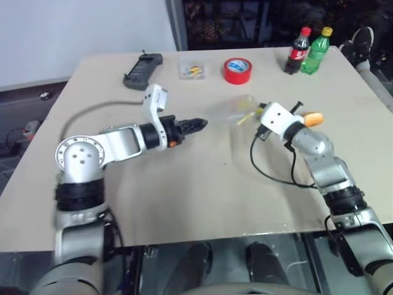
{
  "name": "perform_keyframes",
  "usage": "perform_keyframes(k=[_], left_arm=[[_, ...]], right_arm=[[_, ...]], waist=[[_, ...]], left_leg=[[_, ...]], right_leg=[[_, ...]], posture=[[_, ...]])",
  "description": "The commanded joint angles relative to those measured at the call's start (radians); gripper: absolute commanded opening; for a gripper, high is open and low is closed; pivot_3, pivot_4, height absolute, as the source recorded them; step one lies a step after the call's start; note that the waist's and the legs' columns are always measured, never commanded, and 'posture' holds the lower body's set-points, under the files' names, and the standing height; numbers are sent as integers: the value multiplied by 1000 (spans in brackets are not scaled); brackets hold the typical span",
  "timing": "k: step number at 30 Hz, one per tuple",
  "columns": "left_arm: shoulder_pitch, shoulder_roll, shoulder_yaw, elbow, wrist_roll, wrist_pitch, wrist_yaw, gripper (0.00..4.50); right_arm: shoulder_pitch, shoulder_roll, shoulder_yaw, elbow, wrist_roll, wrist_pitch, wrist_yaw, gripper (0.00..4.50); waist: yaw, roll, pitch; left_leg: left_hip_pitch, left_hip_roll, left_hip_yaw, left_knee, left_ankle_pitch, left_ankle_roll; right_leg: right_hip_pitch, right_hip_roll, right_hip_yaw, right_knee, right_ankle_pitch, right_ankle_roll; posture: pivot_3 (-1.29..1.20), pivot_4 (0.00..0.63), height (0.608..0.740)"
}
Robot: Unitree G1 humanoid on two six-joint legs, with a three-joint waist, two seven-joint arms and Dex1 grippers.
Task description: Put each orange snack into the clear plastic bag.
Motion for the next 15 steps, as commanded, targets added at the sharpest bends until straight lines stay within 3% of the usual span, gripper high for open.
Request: perform_keyframes(k=[1, 6, 15], left_arm=[[38, 10, -57, -131, 199, -219, -106, 2928], [37, -41, -189, -152, 468, -319, -76, 2928], [-20, -189, -253, -106, 692, -258, -33, 2928]], right_arm=[[-79, -1, 28, 27, -36, 17, 32, 0], [-148, 30, 57, 86, -61, 37, 46, 0], [-165, 85, 84, 83, -88, 58, 49, 0]], waist=[[0, 0, 0], [0, -1, 1], [-5, -1, 1]], left_leg=[[0, 1, -1, 0, 0, 0], [-3, 2, -3, -3, 0, 0], [-4, 2, -4, -3, 0, 1]], right_leg=[[0, 1, 0, -2, 0, 0], [-2, 2, -1, -5, 0, -1], [-2, 3, -1, -6, 0, 0]], posture=[[0, 150, 740], [0, 150, 740], [0, 150, 740]])
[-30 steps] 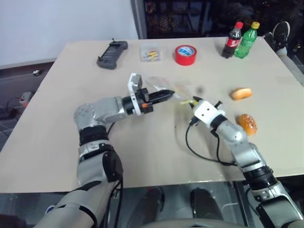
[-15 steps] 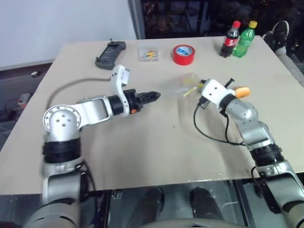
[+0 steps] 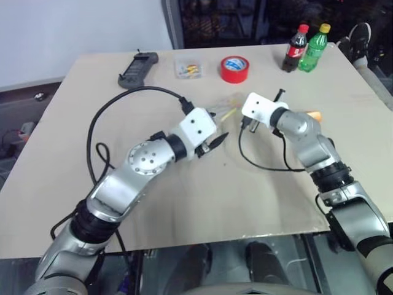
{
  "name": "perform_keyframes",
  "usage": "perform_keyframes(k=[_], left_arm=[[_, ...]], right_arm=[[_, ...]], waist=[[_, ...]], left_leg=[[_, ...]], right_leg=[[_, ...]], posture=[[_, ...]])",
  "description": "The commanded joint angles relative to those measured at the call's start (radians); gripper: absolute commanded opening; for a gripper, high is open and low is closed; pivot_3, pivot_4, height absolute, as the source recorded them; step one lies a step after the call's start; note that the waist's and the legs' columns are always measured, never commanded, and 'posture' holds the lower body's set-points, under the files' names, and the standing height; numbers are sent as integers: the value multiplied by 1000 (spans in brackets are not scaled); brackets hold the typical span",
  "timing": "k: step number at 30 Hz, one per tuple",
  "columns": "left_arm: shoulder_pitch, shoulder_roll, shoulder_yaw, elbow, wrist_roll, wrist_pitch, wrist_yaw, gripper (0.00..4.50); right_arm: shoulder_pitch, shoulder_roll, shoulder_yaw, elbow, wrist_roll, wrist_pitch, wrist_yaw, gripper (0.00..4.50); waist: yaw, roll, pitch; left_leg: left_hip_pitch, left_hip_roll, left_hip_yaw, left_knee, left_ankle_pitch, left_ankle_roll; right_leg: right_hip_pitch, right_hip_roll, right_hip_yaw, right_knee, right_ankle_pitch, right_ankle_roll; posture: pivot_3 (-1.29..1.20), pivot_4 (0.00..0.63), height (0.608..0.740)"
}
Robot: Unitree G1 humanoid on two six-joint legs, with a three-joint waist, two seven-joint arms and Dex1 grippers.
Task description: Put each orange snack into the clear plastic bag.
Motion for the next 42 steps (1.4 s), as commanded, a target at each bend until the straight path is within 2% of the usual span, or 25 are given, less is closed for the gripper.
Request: perform_keyframes(k=[1, 12, 13, 14, 16, 19, 21, 24, 26, 29, 33, 36, 37, 40, 41, 42], left_arm=[[-39, -37, 1, 13, 65, 28, 9, 2928], [-89, -120, -27, 94, 183, 31, -45, 2928], [-91, -129, -28, 99, 190, 32, -49, 2529], [-93, -137, -27, 104, 196, 33, -53, 2393], [-93, -147, -24, 111, 204, 39, -67, 1766], [-91, -153, -13, 120, 218, 32, -81, 455], [-88, -153, -1, 125, 226, 20, -89, 133], [-76, -146, 30, 150, 233, -33, -95, 133], [-50, -141, 63, 207, 232, -162, -92, 133], [5, -132, 114, 356, 236, -477, -81, 0], [26, -152, 170, 521, 186, -716, -133, 0], [34, -166, 198, 584, 103, -799, -235, 0], [37, -169, 205, 595, 84, -804, -258, 0], [53, -173, 223, 605, 31, -825, -329, 0], [60, -174, 227, 604, 16, -833, -350, 0], [70, -173, 233, 603, 4, -838, -365, 0]], right_arm=[[-29, 13, 1, -36, -10, 3, -3, 0], [1, 44, 0, -94, -24, 38, -11, 0], [6, 46, 0, -102, -25, 43, -11, 0], [9, 47, 0, -109, -27, 47, -12, 0], [16, 48, -2, -122, -28, 58, -13, 0], [24, 47, -2, -139, -33, 71, -13, 0], [31, 47, -1, -149, -36, 79, -13, 0], [48, 40, -4, -171, -48, 100, -20, 0], [67, 8, -2, -199, -31, 109, 43, 0], [123, -9, -41, -277, -9, 151, 53, 874], [251, 18, -147, -496, 88, 312, 67, 2644], [336, 41, -238, -702, 206, 501, 122, 2644], [353, 51, -261, -751, 243, 554, 127, 2072], [374, 112, -310, -839, 344, 695, 117, 787], [373, 133, -313, -849, 365, 721, 103, 165], [365, 165, -315, -846, 385, 743, 83, 27]], waist=[[-1, 0, 0], [-6, 0, 0], [-5, 0, 0], [-5, 0, 0], [-6, 0, 0], [-6, 0, 0], [-7, 0, 0], [-6, 0, 0], [-6, 0, 0], [-5, 0, 0], [0, 0, 0], [4, 0, 0], [4, 0, 0], [-1, 1, -1], [-3, 1, -1], [-6, 1, -1]], left_leg=[[0, 0, 0, 0, 0, 0], [0, 0, -1, 1, 0, 0], [0, 0, -1, 1, 0, 0], [0, 0, -2, 1, 0, 0], [0, 0, -2, 1, 0, 0], [0, 1, -2, 1, 0, 0], [0, 1, -2, 1, 0, 0], [0, 1, -2, 1, 0, 0], [0, 1, -2, 1, 0, 0], [0, 1, -2, 1, 0, 0], [0, 1, -2, 1, 0, 0], [-1, 1, -2, 2, 0, 0], [-1, 1, -2, 2, 0, 0], [-1, 1, -2, 3, -1, 1], [0, 1, -2, 3, -1, 1], [0, 1, -2, 3, -2, 3]], right_leg=[[0, 0, 0, 0, 0, 0], [-1, 1, 0, 1, 0, 0], [-1, 1, 0, 1, 0, 0], [-1, 1, 0, 1, 0, 0], [-1, 1, 1, 1, 0, 0], [-1, 1, 1, 1, 0, 0], [-1, 1, 1, 2, 0, 0], [-1, 1, 1, 2, 0, 0], [-1, 1, 1, 2, 0, 0], [-1, 1, 1, 1, 0, 0], [-1, 1, 1, 1, 0, 0], [-1, 0, 1, 1, 0, 0], [-2, 0, 1, 1, 0, 0], [-1, 0, 1, 2, 0, 0], [-1, 0, 1, 2, 0, 0], [-1, 0, 1, 3, 0, 0]], posture=[[0, 150, 740], [0, 150, 740], [0, 150, 740], [0, 150, 740], [0, 150, 740], [0, 150, 740], [0, 150, 740], [0, 150, 740], [0, 150, 740], [0, 150, 740], [0, 150, 740], [0, 150, 740], [0, 150, 740], [0, 150, 740], [0, 150, 740], [0, 150, 740]])
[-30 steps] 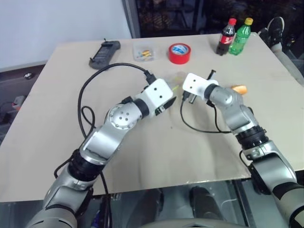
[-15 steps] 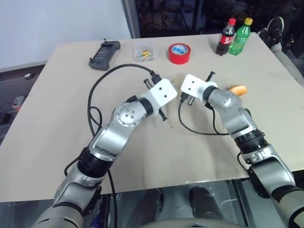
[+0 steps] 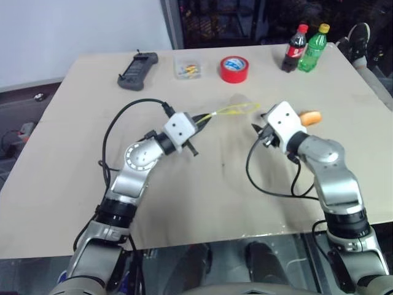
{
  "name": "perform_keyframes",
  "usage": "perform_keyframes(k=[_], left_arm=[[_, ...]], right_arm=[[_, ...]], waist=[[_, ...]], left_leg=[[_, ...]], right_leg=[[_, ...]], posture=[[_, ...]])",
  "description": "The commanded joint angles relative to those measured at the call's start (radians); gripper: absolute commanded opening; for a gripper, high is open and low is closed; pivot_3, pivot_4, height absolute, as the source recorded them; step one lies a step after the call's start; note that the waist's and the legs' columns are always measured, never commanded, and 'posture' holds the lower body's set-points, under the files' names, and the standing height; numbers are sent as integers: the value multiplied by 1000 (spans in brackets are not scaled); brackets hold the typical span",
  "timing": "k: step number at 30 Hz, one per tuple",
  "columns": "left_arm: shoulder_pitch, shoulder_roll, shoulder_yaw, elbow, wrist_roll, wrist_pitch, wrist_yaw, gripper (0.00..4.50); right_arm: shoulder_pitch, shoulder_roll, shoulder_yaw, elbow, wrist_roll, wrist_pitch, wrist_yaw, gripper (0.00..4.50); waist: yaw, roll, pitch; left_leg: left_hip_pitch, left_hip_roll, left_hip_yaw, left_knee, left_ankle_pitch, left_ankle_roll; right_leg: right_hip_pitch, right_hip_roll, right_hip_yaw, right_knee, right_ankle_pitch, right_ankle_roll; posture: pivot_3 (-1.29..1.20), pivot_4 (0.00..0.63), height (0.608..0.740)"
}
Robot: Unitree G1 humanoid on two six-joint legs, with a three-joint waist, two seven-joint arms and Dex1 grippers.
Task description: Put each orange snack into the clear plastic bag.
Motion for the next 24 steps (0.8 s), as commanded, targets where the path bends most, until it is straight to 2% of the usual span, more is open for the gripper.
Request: perform_keyframes(k=[1, 9, 12, 18, 20, 23, 24], left_arm=[[26, -1, 42, -12, -60, -43, -65, 0], [75, -9, 65, -56, -123, -88, -160, 0], [116, 13, 57, -86, -139, -120, -221, 0], [180, 62, 68, -83, -154, -171, -324, 0], [189, 77, 79, -70, -153, -198, -342, 0], [189, 93, 94, -49, -161, -214, -367, 0], [185, 97, 97, -42, -161, -218, -375, 0]], right_arm=[[-20, 74, -23, -56, 87, 96, -51, 27], [-68, 126, 13, 61, 129, 91, -140, 27], [-80, 179, -4, 138, 171, 90, -169, 27], [-124, 361, -189, 341, 270, 17, -339, 27], [-104, 300, -100, 352, 187, -112, -330, 27], [-36, 70, 218, 371, -76, -461, -237, 27], [-18, 23, 280, 381, -112, -545, -210, 27]], waist=[[-4, 0, 0], [-1, 0, 0], [-4, 0, 0], [-5, 1, 0], [-1, 2, 0], [2, 2, 0], [0, 2, 0]], left_leg=[[1, 0, 0, 0, -1, 1], [1, 1, 0, 1, 0, 1], [1, 1, 0, 1, 0, 0], [2, 5, 1, 0, 0, 0], [2, 6, 1, 0, 0, 0], [1, 5, 2, 1, 0, 0], [1, 4, 3, 1, 0, 0]], right_leg=[[0, 0, 0, 1, 0, 0], [0, 1, 0, 3, 1, -1], [0, 1, 0, 3, 1, -1], [-1, 6, 2, 3, 3, -4], [-1, 6, 2, 3, 3, -5], [-2, 6, 1, 2, 3, -5], [-2, 6, 1, 1, 3, -4]], posture=[[0, 150, 740], [0, 150, 740], [0, 150, 740], [0, 150, 740], [0, 150, 740], [0, 150, 740], [0, 150, 740]])
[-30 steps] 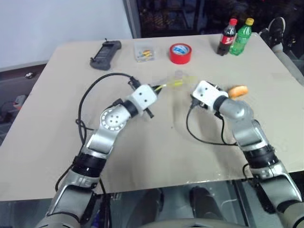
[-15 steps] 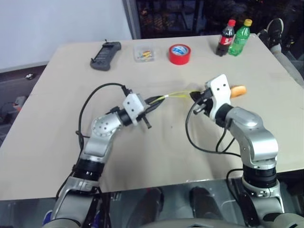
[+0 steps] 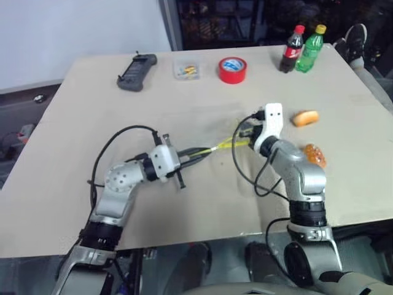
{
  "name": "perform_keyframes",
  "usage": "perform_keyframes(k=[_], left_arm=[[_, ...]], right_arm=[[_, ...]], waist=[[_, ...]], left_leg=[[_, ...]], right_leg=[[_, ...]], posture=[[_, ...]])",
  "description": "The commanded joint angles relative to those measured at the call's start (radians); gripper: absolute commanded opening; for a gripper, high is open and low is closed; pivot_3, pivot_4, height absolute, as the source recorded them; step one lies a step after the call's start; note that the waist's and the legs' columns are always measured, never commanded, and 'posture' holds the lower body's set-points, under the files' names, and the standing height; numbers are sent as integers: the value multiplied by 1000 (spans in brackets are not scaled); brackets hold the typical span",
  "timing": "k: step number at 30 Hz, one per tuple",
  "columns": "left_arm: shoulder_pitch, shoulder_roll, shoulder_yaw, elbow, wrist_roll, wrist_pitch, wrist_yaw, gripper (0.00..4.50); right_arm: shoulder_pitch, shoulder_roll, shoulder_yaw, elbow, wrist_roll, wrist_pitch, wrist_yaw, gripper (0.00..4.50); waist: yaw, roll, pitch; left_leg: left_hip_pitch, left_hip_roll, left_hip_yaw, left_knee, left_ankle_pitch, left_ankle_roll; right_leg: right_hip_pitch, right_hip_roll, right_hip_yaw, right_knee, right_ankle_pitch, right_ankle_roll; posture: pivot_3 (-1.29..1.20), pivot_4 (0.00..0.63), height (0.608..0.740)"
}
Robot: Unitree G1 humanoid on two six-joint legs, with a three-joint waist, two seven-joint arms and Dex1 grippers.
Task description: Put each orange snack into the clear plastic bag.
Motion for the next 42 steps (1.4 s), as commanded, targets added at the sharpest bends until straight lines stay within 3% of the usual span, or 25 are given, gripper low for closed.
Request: perform_keyframes(k=[1, 5, 10, 13, 22, 27, 31, 34, 42], left_arm=[[-13, 17, 32, 16, -17, -39, -28, 0], [-30, 24, 45, 49, -9, -46, -33, 0], [-29, 29, 53, 50, 12, -33, -8, 0], [-18, 23, 58, 37, 20, -14, 12, 0], [-7, -29, 64, -21, 41, 123, 133, 0], [-25, -53, 60, -28, 78, 223, 213, 0], [-73, -73, 60, 4, 88, 248, 249, 0], [-95, -84, 61, 20, 92, 251, 256, 0], [-109, -97, 64, 52, 83, 233, 248, 0]], right_arm=[[51, -120, 221, 9, -175, -310, 81, 27], [54, -204, 332, 73, -279, -473, 115, 27], [30, -248, 374, 139, -395, -550, 101, 27], [25, -266, 369, 162, -464, -562, 73, 773], [31, -268, 295, 133, -556, -526, -42, 4466], [104, -275, 191, -34, -392, -468, 71, 4466], [195, -287, 23, -227, -234, -274, 166, 4466], [263, -288, -125, -300, -191, -86, 147, 4466], [405, -251, -365, -344, -107, 261, 99, 4466]], waist=[[-6, 0, 0], [-23, 0, 0], [-18, 0, 0], [-6, 0, 0], [-3, 0, 0], [0, 0, 0], [7, -1, 0], [10, -1, 0], [20, 0, 0]], left_leg=[[0, 0, 0, 0, 0, 0], [0, 4, 0, -1, 2, -4], [1, 3, 0, 0, 2, -3], [1, 3, 0, 0, 2, -4], [1, 3, 0, 0, 2, -4], [1, 3, -1, 0, 2, -4], [0, 3, -1, 0, 0, -1], [1, 3, 0, 0, 0, 0], [1, 3, 0, 0, 0, 0]], right_leg=[[0, 0, 0, 0, 0, 0], [0, 3, 0, 1, 0, 0], [1, 2, 0, 0, 0, 0], [1, 3, 0, 0, 0, 0], [1, 3, 0, 0, 0, 0], [2, 3, 0, 0, 0, 0], [2, 3, 0, 0, 0, 0], [2, 2, 0, 0, 0, 0], [2, 2, 0, 0, 0, 0]], posture=[[0, 150, 740], [0, 150, 740], [0, 150, 740], [0, 150, 740], [0, 150, 740], [0, 150, 740], [0, 150, 740], [0, 150, 740], [0, 150, 740]])
